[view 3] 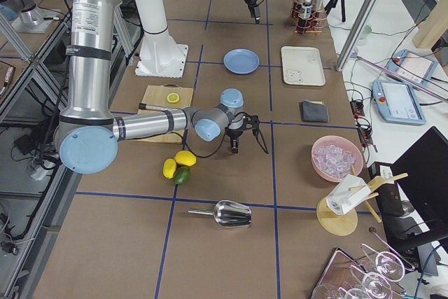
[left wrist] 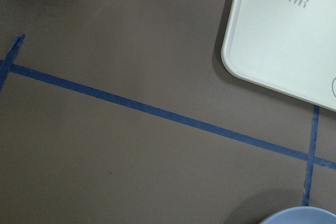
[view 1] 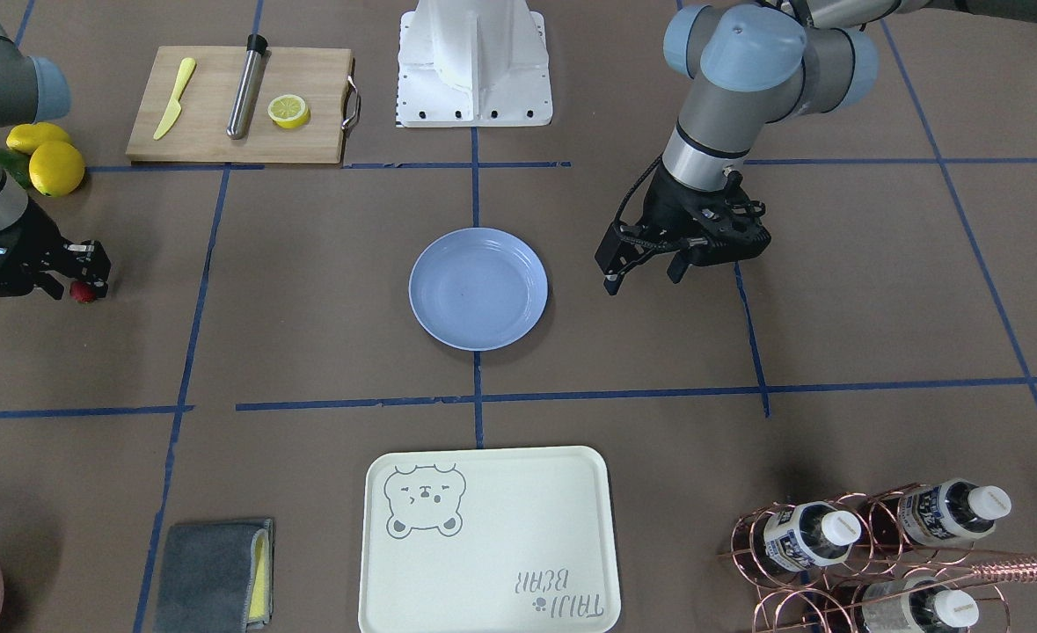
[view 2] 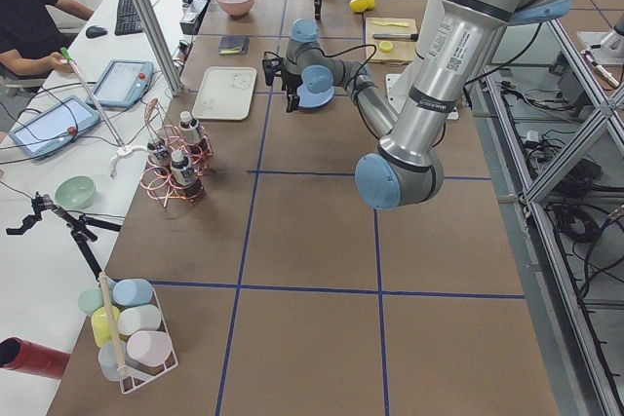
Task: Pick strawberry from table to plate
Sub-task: 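Grasp the red strawberry with the right gripper while the left arm retracts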
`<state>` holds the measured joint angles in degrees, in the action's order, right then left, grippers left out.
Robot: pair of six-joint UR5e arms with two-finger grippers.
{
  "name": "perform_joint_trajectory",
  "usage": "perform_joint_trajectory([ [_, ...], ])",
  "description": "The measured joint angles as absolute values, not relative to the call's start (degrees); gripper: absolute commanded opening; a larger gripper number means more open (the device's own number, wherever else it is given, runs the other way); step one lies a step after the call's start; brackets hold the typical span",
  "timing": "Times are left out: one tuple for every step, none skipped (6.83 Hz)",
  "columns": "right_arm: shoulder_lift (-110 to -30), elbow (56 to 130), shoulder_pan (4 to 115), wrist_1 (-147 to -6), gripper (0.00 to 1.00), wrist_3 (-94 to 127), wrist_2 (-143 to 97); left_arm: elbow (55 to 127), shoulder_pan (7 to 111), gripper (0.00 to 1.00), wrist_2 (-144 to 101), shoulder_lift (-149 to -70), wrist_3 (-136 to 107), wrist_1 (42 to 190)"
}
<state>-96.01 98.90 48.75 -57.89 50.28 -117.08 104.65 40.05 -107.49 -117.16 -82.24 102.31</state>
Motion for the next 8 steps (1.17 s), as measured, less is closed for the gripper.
perform_joint_trajectory([
  [-96.0, 98.8, 48.7, -57.9, 0.00, 50.3, -117.1, 104.7, 40.2, 1.00, -107.5, -117.2, -82.2, 102.3],
  [-96.1, 98.8, 48.8, -57.8, 0.00, 50.3, -117.0, 104.7, 40.3, 1.00, -107.5, -117.1, -82.2, 102.3],
  [-95.9, 99.2, 48.9, -57.7, 0.00, 50.3, -117.2, 104.8, 40.8, 1.00, -107.5, -117.0, -82.1, 102.2],
  [-95.5, 100.5, 48.9, -57.8, 0.00, 50.3, -117.8, 105.5, 41.6, 1.00, -107.5, -116.4, -80.8, 101.3],
  [-94.8, 102.4, 49.0, -58.0, 0.00, 50.5, -118.6, 106.5, 42.7, 1.00, -107.5, -115.9, -77.7, 98.9],
  [-93.1, 104.7, 49.5, -58.6, 0.00, 51.7, -120.5, 107.7, 44.8, 1.00, -107.6, -115.5, -73.1, 95.3],
  [-90.3, 106.3, 50.2, -60.3, 0.00, 53.6, -122.6, 108.7, 47.5, 1.00, -107.6, -114.8, -67.5, 92.2],
  [-86.2, 107.3, 50.6, -63.5, 0.00, 55.4, -123.8, 109.4, 50.2, 1.00, -108.3, -113.8, -61.8, 90.0],
])
